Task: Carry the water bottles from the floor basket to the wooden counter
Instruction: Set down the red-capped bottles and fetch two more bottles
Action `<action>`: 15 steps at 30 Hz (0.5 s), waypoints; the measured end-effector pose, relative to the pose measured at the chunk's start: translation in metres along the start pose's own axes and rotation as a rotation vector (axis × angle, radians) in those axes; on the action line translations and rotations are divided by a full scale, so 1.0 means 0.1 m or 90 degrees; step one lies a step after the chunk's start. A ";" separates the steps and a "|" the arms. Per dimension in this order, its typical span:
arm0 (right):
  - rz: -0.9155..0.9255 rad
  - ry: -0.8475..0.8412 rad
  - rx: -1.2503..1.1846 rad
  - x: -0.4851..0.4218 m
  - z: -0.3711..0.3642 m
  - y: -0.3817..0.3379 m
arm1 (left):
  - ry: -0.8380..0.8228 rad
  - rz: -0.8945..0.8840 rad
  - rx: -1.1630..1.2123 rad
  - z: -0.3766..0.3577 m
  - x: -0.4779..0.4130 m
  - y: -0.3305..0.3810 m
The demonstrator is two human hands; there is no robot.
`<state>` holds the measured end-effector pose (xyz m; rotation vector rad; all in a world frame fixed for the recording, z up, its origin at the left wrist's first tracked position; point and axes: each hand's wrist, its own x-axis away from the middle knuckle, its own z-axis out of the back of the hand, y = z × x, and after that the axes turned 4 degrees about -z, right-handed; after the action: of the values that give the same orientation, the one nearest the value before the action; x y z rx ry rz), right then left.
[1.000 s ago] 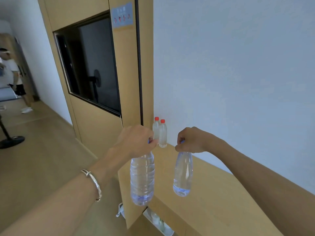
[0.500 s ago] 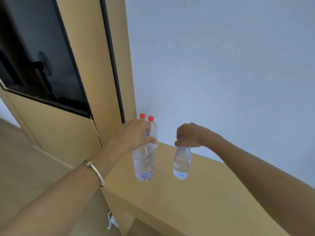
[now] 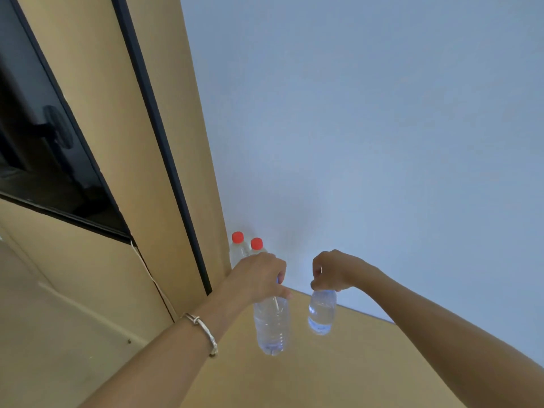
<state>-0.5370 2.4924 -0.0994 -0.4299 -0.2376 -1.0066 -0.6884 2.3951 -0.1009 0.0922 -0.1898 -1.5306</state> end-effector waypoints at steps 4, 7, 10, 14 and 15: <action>-0.001 0.007 -0.009 -0.41 0.05 0.10 | -0.029 -0.030 -0.028 -0.11 -0.46 -0.13; 0.003 0.008 -0.020 -0.70 0.02 0.17 | -0.077 -0.073 -0.045 -0.23 -0.76 -0.21; -0.009 0.005 -0.047 -0.91 -0.07 0.21 | -0.098 -0.121 -0.071 -0.37 -1.02 -0.31; -0.045 -0.014 -0.062 -1.11 -0.22 0.25 | -0.142 -0.179 -0.108 -0.47 -1.32 -0.43; -0.053 -0.019 -0.062 -1.14 -0.24 0.25 | -0.145 -0.194 -0.121 -0.48 -1.39 -0.46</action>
<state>-0.5753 2.5801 -0.1707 -0.5269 -0.2356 -1.0968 -0.7289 2.5287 -0.1652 -0.2150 -0.2172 -1.8557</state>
